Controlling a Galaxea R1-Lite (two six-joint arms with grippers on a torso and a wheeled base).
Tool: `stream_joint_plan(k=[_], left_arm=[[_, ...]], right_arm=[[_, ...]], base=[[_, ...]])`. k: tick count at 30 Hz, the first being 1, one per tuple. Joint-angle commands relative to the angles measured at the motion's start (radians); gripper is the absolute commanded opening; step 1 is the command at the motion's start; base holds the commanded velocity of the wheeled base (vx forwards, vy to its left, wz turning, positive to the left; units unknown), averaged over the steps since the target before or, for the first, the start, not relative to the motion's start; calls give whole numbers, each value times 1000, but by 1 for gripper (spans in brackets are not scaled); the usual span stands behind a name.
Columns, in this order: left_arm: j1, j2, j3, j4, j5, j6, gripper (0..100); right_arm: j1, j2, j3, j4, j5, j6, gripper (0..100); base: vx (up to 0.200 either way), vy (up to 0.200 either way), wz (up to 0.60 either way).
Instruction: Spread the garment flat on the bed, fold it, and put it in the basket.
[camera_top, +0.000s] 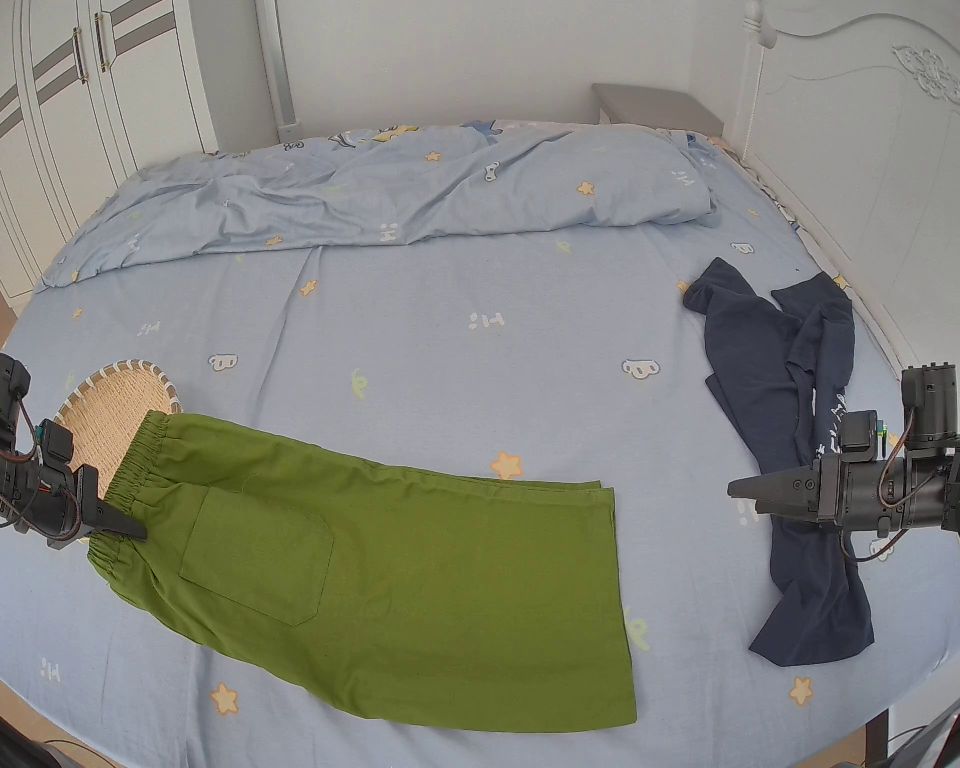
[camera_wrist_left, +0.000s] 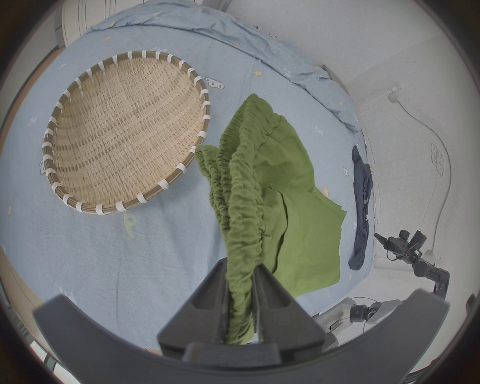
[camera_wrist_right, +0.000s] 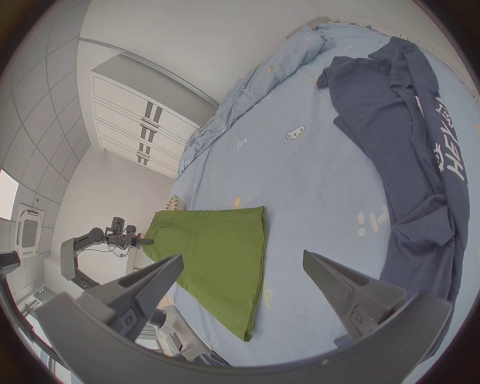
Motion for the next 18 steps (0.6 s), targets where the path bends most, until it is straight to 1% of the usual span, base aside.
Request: stream_joint_plan(k=[1,2,3,4,5,8,9,10,12,14,15,17,18], left_arm=[[-86,-82,-13,41,6,-19,0],[-119,-98,-28,59,11,-36,0],[-130,-104,-34,64,12,-42,0],[-182,-122,-59,84,21,-75,0],[-267,-138,-88,108,47,-124,0],[-440,-145,-132,105,155,-208,0],[-466,-145,-137,105,173,-219,0],[-561,-142,-152,98,235,-254,0],[-662,-141,-158,81,298,-289,0],[-754,-139,-163,49,354,-315,0],[-754,-139,-163,49,354,-315,0],[-866,-139,-178,1,413,-342,0],[-872,-139,-180,-1,414,-343,0]], right_arm=[[-5,-13,-1,1,0,0,100],[-5,-13,-3,1,0,0,100],[-5,-14,-3,1,0,0,100],[-3,-14,-1,1,0,0,100],[0,-14,-1,1,0,0,100],[3,-19,0,1,-2,0,100],[3,-19,2,1,-3,-1,100],[3,-21,0,1,-6,0,100],[3,-22,0,2,-8,0,100],[5,-33,-1,9,-8,-1,100],[5,-33,-1,9,-8,-1,100],[8,-48,-3,22,-8,-1,100],[8,-50,-3,24,-8,-1,100]], base=[[0,0,0],[0,0,0],[0,0,0],[0,0,0],[0,0,0],[0,0,0],[0,0,0],[0,0,0],[0,0,0],[0,0,0],[0,0,0],[0,0,0],[0,0,0]])
